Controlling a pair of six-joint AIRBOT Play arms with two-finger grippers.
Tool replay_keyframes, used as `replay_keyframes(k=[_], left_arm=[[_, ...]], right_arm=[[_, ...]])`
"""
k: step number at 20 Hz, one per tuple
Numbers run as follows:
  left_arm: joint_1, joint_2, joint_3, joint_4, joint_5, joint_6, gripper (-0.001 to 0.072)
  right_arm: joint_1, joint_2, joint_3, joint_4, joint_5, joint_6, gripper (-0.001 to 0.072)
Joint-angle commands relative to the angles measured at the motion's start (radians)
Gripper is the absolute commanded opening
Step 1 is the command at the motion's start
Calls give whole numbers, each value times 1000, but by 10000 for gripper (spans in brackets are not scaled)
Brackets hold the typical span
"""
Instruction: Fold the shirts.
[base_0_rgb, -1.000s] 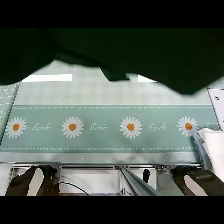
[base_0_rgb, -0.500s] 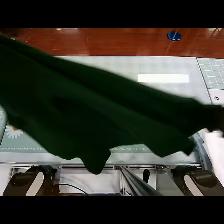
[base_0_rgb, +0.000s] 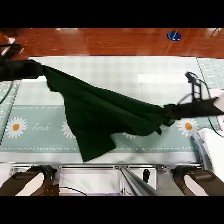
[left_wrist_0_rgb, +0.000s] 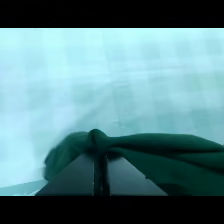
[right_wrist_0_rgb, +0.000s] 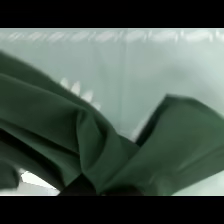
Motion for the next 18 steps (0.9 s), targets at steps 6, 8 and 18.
replay_keyframes(k=[6,8,18], left_arm=[[3,-253,-9,-211,-6,-3,503],[50,-251,26,-118,-132,-4,506],[340,52,-573,-331,-241,136,505]], right_arm=[[-93,-599,446,224,-102,-25,416],[-179,-594,517,273,-2,-69,416],[-428,-6,-172,91,-8,-161,407]])
